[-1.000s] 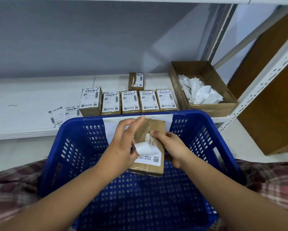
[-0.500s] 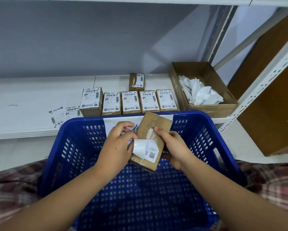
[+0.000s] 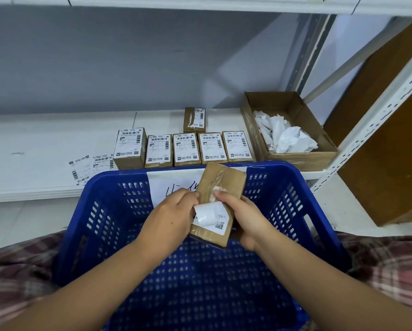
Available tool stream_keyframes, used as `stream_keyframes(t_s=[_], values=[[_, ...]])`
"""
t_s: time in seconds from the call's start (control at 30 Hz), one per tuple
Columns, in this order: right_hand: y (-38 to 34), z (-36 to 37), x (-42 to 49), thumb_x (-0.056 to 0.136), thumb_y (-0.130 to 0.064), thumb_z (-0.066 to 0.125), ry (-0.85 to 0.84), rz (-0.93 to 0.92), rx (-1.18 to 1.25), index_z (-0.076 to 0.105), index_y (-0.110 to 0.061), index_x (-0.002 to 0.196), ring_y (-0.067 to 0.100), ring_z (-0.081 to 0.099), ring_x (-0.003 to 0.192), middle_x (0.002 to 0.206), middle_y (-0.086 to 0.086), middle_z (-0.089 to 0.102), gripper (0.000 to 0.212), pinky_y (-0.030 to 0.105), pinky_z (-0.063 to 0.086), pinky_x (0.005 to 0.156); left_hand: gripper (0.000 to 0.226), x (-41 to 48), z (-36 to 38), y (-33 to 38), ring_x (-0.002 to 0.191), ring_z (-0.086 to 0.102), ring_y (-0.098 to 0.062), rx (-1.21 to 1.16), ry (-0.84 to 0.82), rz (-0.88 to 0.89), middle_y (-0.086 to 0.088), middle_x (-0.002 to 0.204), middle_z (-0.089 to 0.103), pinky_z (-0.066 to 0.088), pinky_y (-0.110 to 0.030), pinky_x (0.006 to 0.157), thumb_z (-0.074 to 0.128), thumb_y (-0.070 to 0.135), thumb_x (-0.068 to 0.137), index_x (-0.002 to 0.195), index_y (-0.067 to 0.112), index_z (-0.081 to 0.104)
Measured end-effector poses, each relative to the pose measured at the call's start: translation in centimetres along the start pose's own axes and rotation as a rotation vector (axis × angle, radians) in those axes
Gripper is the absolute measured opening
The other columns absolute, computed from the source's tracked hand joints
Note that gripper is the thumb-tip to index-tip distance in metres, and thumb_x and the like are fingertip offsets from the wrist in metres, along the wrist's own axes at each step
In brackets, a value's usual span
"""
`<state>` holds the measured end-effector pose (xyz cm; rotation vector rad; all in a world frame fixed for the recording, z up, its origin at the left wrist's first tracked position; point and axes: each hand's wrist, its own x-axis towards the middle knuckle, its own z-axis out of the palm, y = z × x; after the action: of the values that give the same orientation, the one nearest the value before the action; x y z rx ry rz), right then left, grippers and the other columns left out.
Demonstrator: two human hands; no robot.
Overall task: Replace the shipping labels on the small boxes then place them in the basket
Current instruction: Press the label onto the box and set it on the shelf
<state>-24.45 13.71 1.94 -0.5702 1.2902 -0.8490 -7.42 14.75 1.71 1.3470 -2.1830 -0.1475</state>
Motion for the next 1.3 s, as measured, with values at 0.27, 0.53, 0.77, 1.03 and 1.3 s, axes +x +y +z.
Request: stream_keyframes(t_s=[0.27, 0.53, 0.77, 1.03, 1.3], values=[[-0.4, 0.0, 0.1, 0.08, -0.031, 0.077, 0.047, -0.056, 0.032, 0.058, -0.013, 0.119, 0.021, 0.071, 0.081, 0.099, 0.008, 0.073, 0.047, 0.032, 0.055, 0.064, 0.033, -0.2, 0.4, -0.3, 0.073, 0.069, -0.028, 0.074, -0.079, 0.042, -0.012, 0.092, 0.071, 0.055, -0.035, 0.046, 0.072, -0.007, 0.069, 0.092, 0.01, 0.054], [-0.5, -0.2, 0.7, 0.077, -0.034, 0.08, 0.062, -0.093, 0.018, 0.059, -0.014, 0.12, 0.025, 0.073, 0.088, 0.1, 0.008, 0.075, 0.052, 0.045, 0.058, 0.085, 0.029, -0.2, 0.1, 0.1, 0.07, 0.069, -0.024, 0.22, -0.071, 0.121, -0.013, 0.092, 0.072, 0.048, -0.026, 0.043, 0.069, -0.002, 0.07, 0.095, 0.003, 0.055], [-0.7, -0.4, 0.7, 0.08, -0.032, 0.077, 0.047, -0.063, 0.025, 0.064, -0.01, 0.116, 0.026, 0.073, 0.087, 0.098, 0.01, 0.075, 0.045, 0.04, 0.058, 0.078, 0.039, -0.3, 0.0, 0.6, 0.077, 0.071, -0.023, 0.231, -0.076, 0.117, -0.012, 0.1, 0.072, 0.048, -0.025, 0.041, 0.055, 0.004, 0.069, 0.108, -0.001, 0.057], [-1.3, -0.8, 0.7, 0.081, -0.03, 0.076, 0.041, -0.07, 0.005, 0.069, -0.006, 0.11, 0.02, 0.072, 0.076, 0.09, 0.007, 0.076, 0.038, 0.03, 0.053, 0.063, 0.034, -0.1, -0.6, 1.1, 0.101, 0.068, -0.024, 0.299, -0.042, 0.257, -0.01, 0.097, 0.073, 0.055, -0.029, 0.049, 0.036, 0.007, 0.083, 0.097, 0.0, 0.065], [-0.9, -0.9, 0.8, 0.082, -0.029, 0.075, 0.045, -0.047, 0.007, 0.069, -0.006, 0.108, 0.022, 0.071, 0.076, 0.09, 0.009, 0.076, 0.035, 0.03, 0.055, 0.065, 0.027, -0.3, -0.7, 1.7, 0.08, 0.07, -0.023, 0.23, -0.062, 0.288, -0.01, 0.09, 0.073, 0.052, -0.026, 0.044, 0.034, 0.007, 0.08, 0.099, 0.004, 0.054]])
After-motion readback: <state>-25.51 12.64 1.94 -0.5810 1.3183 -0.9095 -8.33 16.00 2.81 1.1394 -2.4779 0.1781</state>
